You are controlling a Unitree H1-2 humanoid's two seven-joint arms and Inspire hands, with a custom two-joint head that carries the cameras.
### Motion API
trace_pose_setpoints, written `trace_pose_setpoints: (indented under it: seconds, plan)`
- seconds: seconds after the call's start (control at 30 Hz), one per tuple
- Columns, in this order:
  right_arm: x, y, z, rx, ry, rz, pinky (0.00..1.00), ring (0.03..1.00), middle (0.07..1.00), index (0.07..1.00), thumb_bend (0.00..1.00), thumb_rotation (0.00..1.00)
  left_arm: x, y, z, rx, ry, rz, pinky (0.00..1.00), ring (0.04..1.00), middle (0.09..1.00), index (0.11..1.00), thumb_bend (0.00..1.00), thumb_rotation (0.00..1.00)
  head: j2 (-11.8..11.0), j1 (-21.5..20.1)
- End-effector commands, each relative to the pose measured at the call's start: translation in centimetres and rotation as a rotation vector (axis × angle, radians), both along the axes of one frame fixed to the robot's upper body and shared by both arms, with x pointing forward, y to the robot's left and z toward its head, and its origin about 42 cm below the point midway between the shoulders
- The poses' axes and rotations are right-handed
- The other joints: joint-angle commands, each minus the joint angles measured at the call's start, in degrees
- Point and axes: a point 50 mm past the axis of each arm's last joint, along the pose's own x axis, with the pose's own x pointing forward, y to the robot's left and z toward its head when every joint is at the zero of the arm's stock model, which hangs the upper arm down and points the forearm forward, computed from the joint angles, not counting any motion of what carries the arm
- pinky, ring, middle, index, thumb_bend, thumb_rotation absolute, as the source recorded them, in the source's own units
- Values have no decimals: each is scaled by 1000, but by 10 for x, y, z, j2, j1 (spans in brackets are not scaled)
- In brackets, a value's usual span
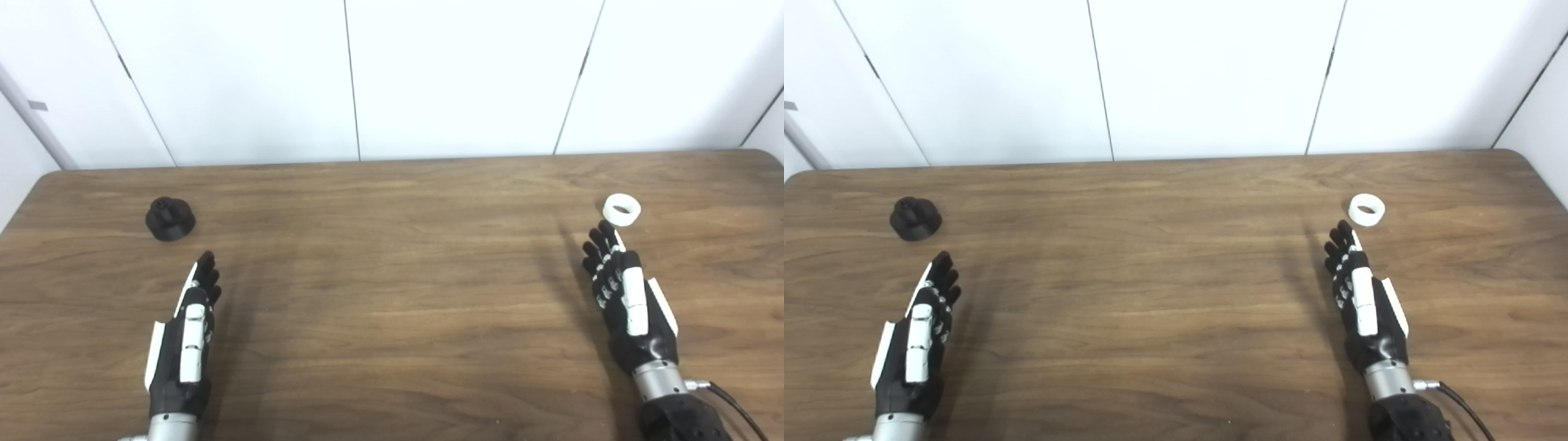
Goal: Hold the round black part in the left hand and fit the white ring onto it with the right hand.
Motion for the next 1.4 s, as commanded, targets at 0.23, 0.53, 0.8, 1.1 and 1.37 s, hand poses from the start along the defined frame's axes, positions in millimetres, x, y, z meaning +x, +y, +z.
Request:
trace_pose_setpoints:
  seconds: [0.23,0.53,0.8,1.1,1.37]
  plan:
    - [-19,-5,-25,31,76,2,1000,985,994,1000,586,1000,-11,-6,-10,6,40,10,1000,1000,1000,969,344,919,-12,33]
    - [-19,-14,-30,10,69,13,1000,987,996,1000,612,1000,-10,-13,-18,14,23,6,1000,1000,998,965,363,890,-34,79]
    - [-18,-26,-40,16,79,18,1000,981,992,1000,581,1000,-11,-23,-26,23,42,-1,1000,1000,999,963,412,859,-71,144]
    - [-16,-34,-45,26,91,40,1000,1000,1000,1000,549,1000,-10,-35,-33,33,60,11,1000,1000,984,949,436,854,-103,190]
    - [-15,-39,-49,-52,98,27,1000,995,998,1000,593,1000,-6,-40,-40,50,56,8,1000,1000,977,939,447,830,-110,206]
